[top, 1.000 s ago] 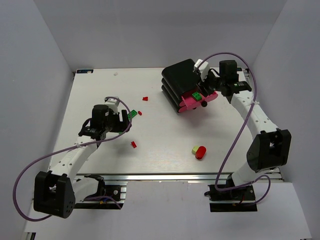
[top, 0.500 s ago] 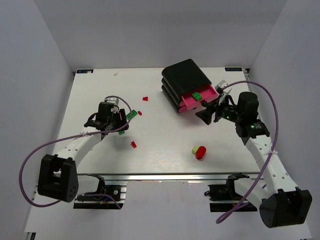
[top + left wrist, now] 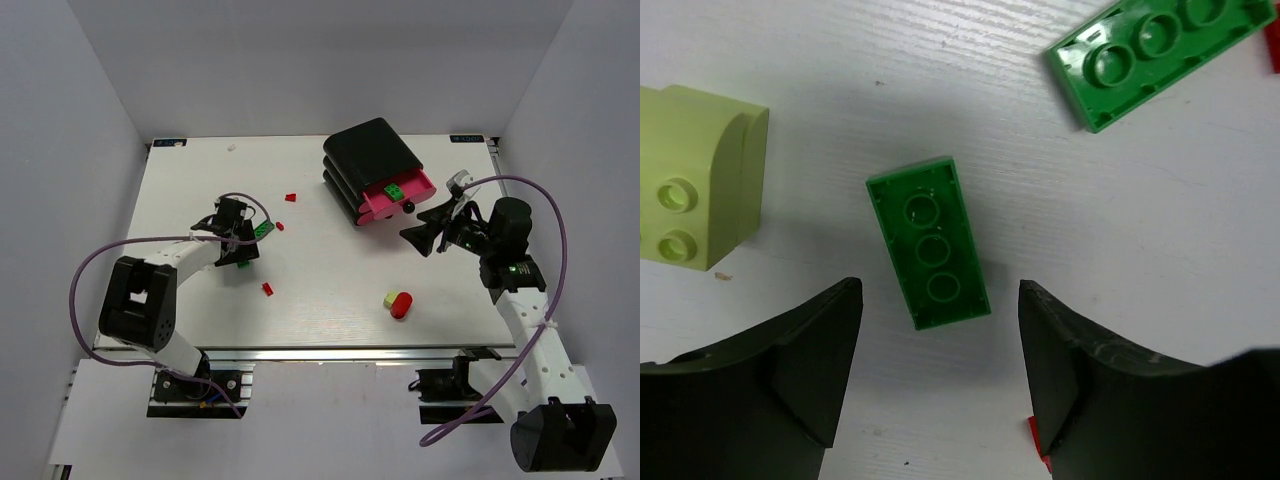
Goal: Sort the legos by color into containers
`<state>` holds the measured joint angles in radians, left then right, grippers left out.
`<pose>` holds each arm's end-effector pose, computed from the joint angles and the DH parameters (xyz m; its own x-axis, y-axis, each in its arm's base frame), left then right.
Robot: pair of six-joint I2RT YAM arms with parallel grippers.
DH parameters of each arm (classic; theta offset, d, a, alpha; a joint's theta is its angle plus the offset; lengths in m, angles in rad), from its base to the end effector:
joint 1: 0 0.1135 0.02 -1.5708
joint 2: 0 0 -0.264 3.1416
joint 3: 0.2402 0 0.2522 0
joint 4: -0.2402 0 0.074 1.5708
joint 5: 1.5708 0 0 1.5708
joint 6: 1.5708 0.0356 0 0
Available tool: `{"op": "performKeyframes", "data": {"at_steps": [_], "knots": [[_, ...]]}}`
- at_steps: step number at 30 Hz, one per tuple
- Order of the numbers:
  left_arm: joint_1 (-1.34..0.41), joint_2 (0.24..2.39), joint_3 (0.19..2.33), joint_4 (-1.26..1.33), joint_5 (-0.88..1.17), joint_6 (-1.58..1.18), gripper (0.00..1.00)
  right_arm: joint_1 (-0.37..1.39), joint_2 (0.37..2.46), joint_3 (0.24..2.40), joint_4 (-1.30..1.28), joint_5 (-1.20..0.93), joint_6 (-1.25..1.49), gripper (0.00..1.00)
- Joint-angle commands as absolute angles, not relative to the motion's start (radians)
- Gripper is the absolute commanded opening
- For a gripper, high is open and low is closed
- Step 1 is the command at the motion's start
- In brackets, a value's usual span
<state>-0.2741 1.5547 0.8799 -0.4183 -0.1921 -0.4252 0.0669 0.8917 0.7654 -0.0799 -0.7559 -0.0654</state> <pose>0.2854 -0.0732 0.1745 -0.8535 -0.1806 -0.4887 -0.1876 0.9816 -0.0352 0.2005 0.0379 0.3271 -0.1569 -0.0582 -0.9859 -0.7304 0.6788 0.0762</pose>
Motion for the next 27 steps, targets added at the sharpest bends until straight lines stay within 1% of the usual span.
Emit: {"op": "performKeyframes", "data": {"at_steps": [1, 4, 5, 6, 8, 13, 17, 23, 24, 25, 27], "knots": [[-0.284, 1.563, 0.893, -0.416, -0.267, -0.451, 0.73, 0.048, 0.876, 0.759, -0.032, -0.802, -0.048, 0.71], [-0.284, 1.578, 0.879, -0.402, -0.276, -0.46, 0.68, 0.041, 0.873, 0.758, -0.032, -0.81, -0.041, 0.7], [-0.284, 1.585, 0.877, -0.394, -0.273, -0.46, 0.62, 0.038, 0.873, 0.758, -0.031, -0.811, -0.04, 0.7], [-0.284, 1.586, 0.877, -0.393, -0.272, -0.46, 0.59, 0.037, 0.873, 0.756, -0.031, -0.813, -0.035, 0.7], [-0.284, 1.589, 0.876, -0.388, -0.267, -0.46, 0.56, 0.034, 0.87, 0.753, -0.022, -0.816, -0.026, 0.69], [-0.284, 1.603, 0.877, -0.384, -0.256, -0.46, 0.56, 0.018, 0.864, 0.749, -0.017, -0.831, -0.015, 0.69], [-0.293, 1.608, 0.879, -0.383, -0.242, -0.456, 0.53, 0.011, 0.861, 0.744, -0.012, -0.847, -0.009, 0.68], [-0.293, 1.631, 0.896, -0.394, -0.236, -0.443, 0.53, 0.014, 0.859, 0.741, -0.011, -0.864, -0.008, 0.67], [-0.293, 1.631, 0.899, -0.397, -0.235, -0.44, 0.46, 0.012, 0.859, 0.739, -0.012, -0.867, -0.008, 0.67], [-0.293, 1.622, 0.9, -0.397, -0.236, -0.44, 0.41, -0.018, 0.859, 0.741, -0.012, -0.867, -0.008, 0.67], [-0.293, 1.6, 0.903, -0.4, -0.235, -0.437, 0.32, -0.018, 0.859, 0.739, -0.012, -0.868, -0.008, 0.67]]}}
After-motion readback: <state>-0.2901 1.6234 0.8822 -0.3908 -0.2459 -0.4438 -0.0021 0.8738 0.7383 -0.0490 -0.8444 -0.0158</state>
